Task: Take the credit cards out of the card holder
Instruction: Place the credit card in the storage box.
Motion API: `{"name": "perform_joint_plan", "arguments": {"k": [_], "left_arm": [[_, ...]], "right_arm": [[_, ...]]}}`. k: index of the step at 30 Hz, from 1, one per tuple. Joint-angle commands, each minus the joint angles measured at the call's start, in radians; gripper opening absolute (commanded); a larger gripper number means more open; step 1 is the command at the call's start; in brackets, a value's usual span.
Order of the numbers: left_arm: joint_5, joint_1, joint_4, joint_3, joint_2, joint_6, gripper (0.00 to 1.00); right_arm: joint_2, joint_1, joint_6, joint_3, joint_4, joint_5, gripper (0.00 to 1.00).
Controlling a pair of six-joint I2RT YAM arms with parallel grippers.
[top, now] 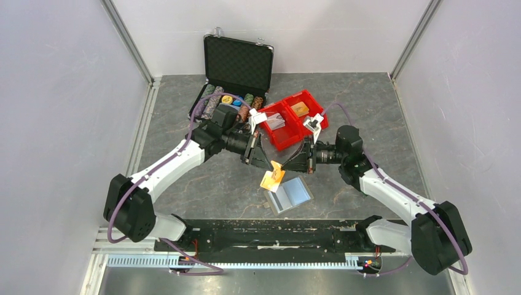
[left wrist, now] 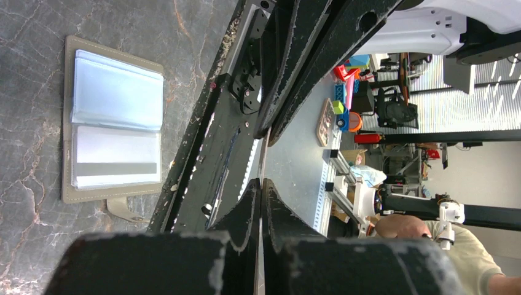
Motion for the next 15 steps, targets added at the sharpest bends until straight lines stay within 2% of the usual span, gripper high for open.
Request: {"name": "perform_joint_plan", "arguments": {"k": [1,2,4,5,7,11,13,15], "left_arm": [[0.021,-0.004,-0.007,0.043,0.006,0.057,0.06],[0.007,-0.003,-0.017,0.051,0.011,0.058,0.15],[-0.034,0.005,-0.048,0.072,0.016,0.068,0.41],[-0.058,0.010,-0.065,0.084,0.016,0.078,0.48],[-0.119,0.025,-0.091,0.099,0.000,0.088,0.59],[-0.330,0.047,-0.153,0.116,-0.055,0.119,0.83],[-0.442,0.047,-0.186,0.115,-0.085,0.138,0.99],[-0.549,0.047,-0.210,0.108,-0.111,0.148,1.00]], "right_arm": [[-0.012,0.004,0.011,0.026,0.081,-0.006,0.00],[-0.017,0.003,0.019,0.024,0.089,0.001,0.00],[-0.022,-0.001,0.022,0.028,0.088,0.030,0.00],[-0.020,-0.011,0.025,0.032,0.083,0.038,0.00],[-0.015,-0.043,0.030,0.051,0.065,0.053,0.00],[0.005,-0.155,-0.005,0.139,-0.009,0.077,0.00],[0.049,-0.200,-0.068,0.219,-0.093,0.113,0.00],[0.116,-0.238,-0.107,0.306,-0.168,0.145,0.00]]}}
